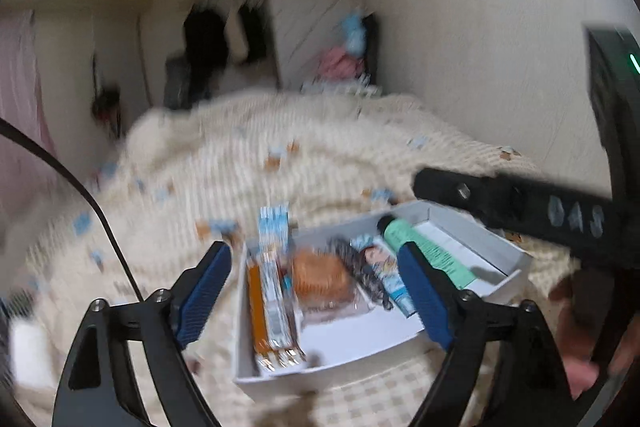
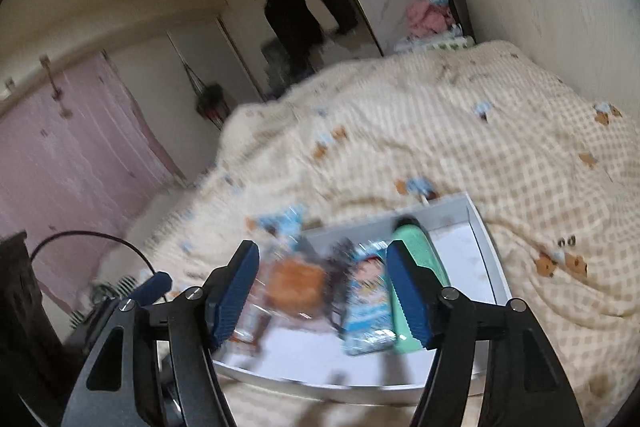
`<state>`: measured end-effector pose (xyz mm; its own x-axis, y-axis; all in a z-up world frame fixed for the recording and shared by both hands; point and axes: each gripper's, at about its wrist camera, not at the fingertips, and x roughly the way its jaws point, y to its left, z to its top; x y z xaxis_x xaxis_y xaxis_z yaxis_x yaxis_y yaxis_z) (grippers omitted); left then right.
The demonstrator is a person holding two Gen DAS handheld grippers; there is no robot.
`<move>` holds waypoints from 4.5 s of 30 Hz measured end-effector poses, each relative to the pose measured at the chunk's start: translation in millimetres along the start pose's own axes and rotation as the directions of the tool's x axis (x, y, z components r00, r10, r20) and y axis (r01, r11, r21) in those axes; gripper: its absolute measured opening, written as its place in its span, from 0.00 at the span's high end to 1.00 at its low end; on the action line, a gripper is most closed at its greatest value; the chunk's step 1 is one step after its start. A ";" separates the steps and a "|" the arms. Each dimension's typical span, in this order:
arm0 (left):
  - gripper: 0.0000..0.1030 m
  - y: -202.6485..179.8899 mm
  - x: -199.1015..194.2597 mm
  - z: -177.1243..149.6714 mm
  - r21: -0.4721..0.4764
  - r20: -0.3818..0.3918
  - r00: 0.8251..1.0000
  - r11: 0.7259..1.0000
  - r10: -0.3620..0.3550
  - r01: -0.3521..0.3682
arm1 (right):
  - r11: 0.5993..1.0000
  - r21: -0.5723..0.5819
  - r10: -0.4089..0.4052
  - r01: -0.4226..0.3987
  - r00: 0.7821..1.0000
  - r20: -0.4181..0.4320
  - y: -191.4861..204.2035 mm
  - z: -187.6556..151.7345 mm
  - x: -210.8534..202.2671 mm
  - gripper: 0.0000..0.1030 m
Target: Organize objects
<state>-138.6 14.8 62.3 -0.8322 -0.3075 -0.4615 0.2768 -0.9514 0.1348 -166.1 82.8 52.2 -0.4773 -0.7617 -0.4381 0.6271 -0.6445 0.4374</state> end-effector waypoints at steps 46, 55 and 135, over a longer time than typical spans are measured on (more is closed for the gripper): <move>0.82 -62.0 46.3 -32.6 -0.412 -0.551 0.432 0.683 -0.714 0.603 | 0.998 -0.051 -0.050 0.043 0.988 -0.148 -87.1 -60.3 -182.5 0.22; 0.82 -36.3 41.6 -19.8 -0.406 -0.518 0.517 0.728 -0.682 0.553 | 0.999 -0.048 -0.015 0.008 0.988 -0.155 -80.7 -61.3 -182.6 0.22; 0.83 -16.5 -27.9 -31.7 0.211 -0.361 0.843 0.845 -0.399 0.491 | 0.997 -0.073 -0.054 0.031 0.939 -0.339 -70.9 -76.7 -151.3 0.22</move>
<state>-104.7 39.6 45.1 -0.6385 0.1260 -0.7592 -0.2757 -0.9585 0.0728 -91.1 248.8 27.3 -0.2734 -0.6583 -0.7014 0.6550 -0.6614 0.3655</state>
